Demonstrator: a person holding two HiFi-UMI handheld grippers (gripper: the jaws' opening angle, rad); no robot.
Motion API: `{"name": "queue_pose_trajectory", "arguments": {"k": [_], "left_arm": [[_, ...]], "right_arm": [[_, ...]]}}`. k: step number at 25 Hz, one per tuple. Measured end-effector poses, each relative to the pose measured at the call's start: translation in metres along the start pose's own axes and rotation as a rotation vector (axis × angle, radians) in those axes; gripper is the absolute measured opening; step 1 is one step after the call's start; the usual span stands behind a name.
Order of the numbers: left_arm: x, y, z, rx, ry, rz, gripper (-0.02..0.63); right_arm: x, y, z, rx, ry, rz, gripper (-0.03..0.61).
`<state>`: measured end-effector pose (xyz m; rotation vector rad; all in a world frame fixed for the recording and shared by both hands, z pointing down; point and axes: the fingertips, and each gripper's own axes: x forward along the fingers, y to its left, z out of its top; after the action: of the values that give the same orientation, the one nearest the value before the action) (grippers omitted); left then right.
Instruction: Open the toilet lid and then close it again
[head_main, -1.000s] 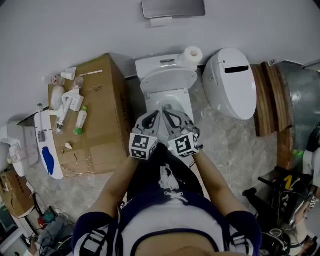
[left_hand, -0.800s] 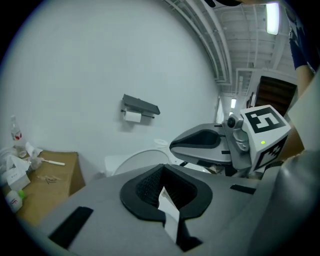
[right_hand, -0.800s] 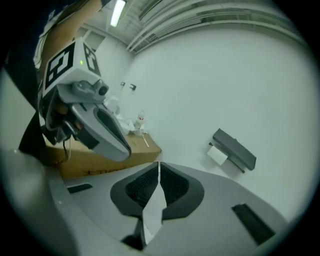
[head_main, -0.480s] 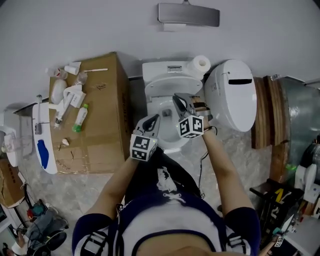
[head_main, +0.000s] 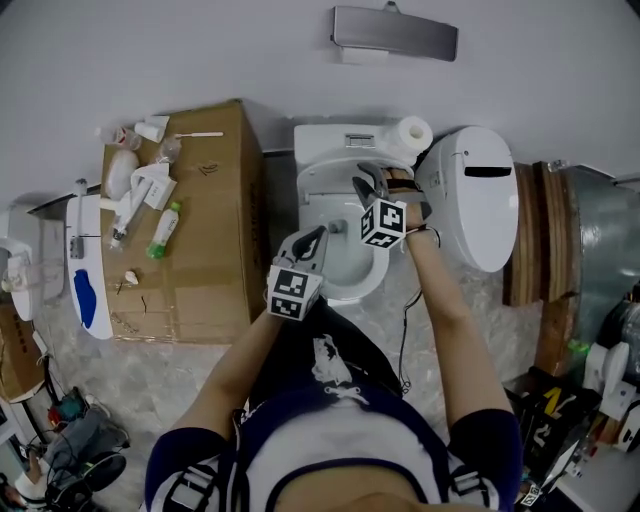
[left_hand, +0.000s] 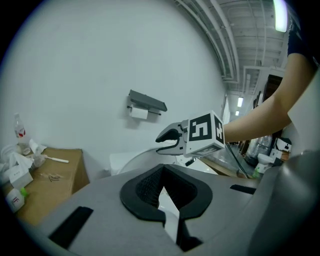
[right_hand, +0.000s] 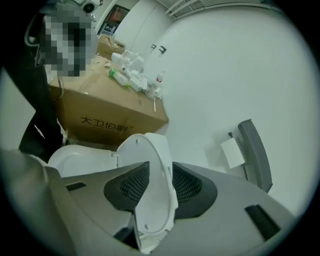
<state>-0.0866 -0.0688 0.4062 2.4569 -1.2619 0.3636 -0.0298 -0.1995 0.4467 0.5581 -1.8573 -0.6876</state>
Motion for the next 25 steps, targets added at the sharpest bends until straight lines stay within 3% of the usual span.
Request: {"name": "queue_pose_trajectory", "arguments": {"k": [5, 12, 17, 19, 25], "left_arm": [[0.006, 0.001, -0.001, -0.009, 0.022, 0.005, 0.005], [0.007, -0.006, -0.007, -0.018, 0.05, -0.013, 0.005], [0.007, -0.009, -0.014, -0.018, 0.07, -0.016, 0.005], [0.007, -0.01, -0.016, -0.016, 0.077, -0.019, 0.006], [0.007, -0.013, -0.027, -0.014, 0.11, -0.026, 0.005]], "right_arm": [[0.025, 0.0, -0.014, -0.047, 0.085, 0.087, 0.109], [0.044, -0.014, -0.04, 0.084, 0.184, 0.131, 0.114], [0.05, -0.01, -0.042, 0.079, 0.201, 0.181, 0.11], [0.047, -0.012, -0.04, 0.106, 0.192, 0.192, 0.064], [0.039, -0.007, -0.037, 0.173, 0.163, 0.214, 0.061]]}}
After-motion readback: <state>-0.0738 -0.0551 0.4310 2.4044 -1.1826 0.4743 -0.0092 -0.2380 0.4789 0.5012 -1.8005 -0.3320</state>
